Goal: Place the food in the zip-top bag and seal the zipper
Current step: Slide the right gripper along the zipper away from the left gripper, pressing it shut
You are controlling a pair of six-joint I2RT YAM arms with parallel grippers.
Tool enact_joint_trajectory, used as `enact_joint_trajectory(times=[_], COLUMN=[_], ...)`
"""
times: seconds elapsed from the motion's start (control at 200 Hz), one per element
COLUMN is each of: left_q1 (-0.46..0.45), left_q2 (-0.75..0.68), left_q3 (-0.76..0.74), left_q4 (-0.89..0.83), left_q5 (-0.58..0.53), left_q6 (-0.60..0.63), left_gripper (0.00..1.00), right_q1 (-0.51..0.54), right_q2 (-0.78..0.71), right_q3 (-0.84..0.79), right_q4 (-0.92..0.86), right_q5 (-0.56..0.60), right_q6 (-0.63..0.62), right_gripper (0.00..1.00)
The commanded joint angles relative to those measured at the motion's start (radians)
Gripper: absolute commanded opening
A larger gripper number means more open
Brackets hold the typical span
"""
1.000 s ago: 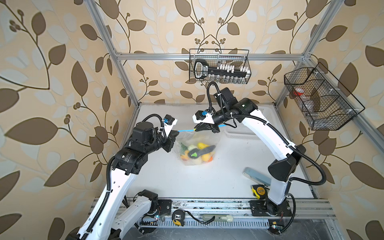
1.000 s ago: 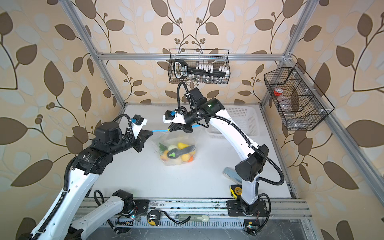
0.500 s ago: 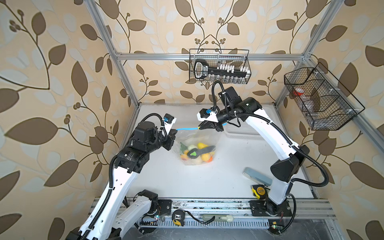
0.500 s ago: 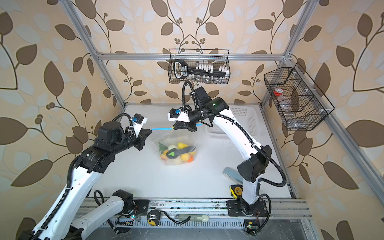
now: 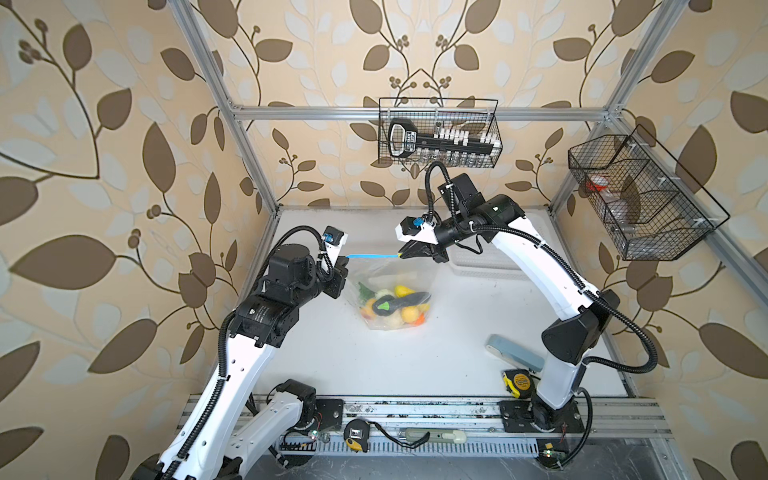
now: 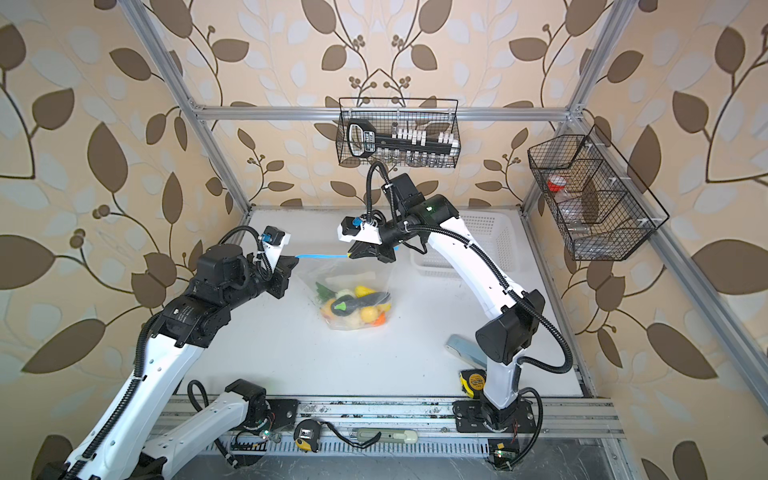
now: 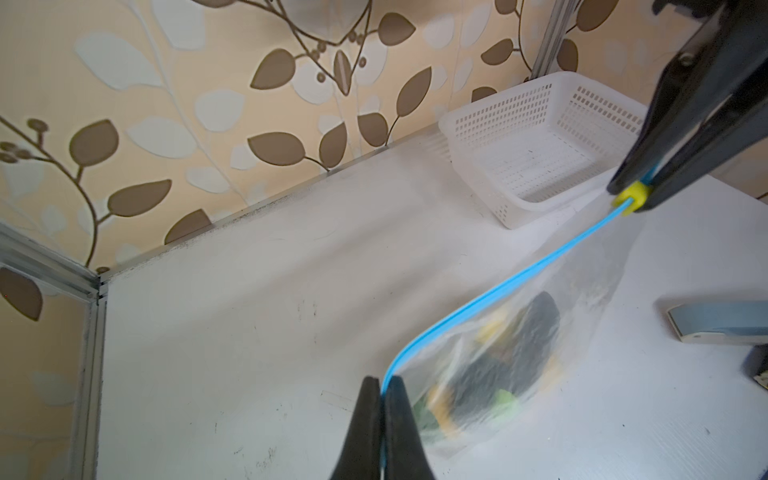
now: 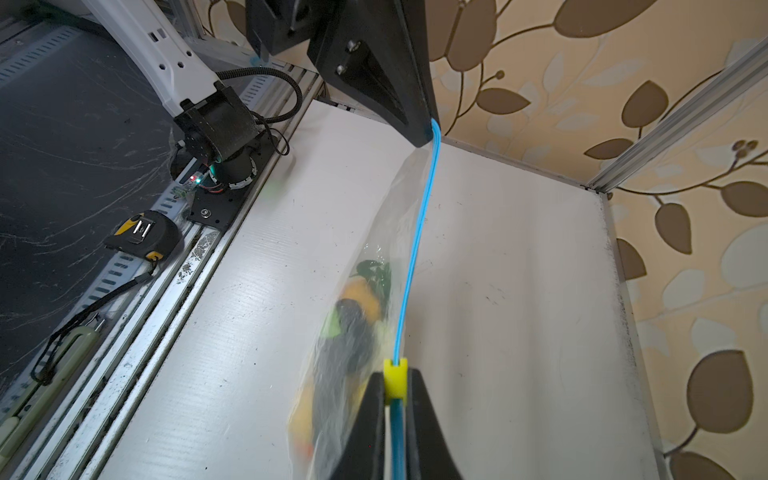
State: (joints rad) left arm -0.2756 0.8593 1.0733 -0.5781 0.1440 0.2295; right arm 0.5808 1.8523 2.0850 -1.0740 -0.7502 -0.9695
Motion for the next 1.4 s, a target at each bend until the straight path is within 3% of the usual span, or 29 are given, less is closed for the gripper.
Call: enact_joint_trajectory(times=[0.0,0.61,1.395], left_q1=[0.007,0.007,0.007], left_q2=[-0.022,-0.017,0.0], left_q3=[0.0,0.011,0.025], left_q4=[0.03,0.058,0.062], left_q5=[-0.113,-0.235,-0.279], left_q6=[-0.008,-0.035,-0.041], left_gripper=[0.0,0.0,0.0], right_q1=[-0.015,-0.073,-0.156], right_q2=[-0.045,-0.073,-0.139], right_q3=[-0.014,-0.049,-0.145], right_q4=[-0.037,-0.028,0.011], right_q5=[-0.005,-0.011,-0.031], right_q6=[-0.022,-0.015,-0.017], right_gripper=[0.09,0.09,0.09])
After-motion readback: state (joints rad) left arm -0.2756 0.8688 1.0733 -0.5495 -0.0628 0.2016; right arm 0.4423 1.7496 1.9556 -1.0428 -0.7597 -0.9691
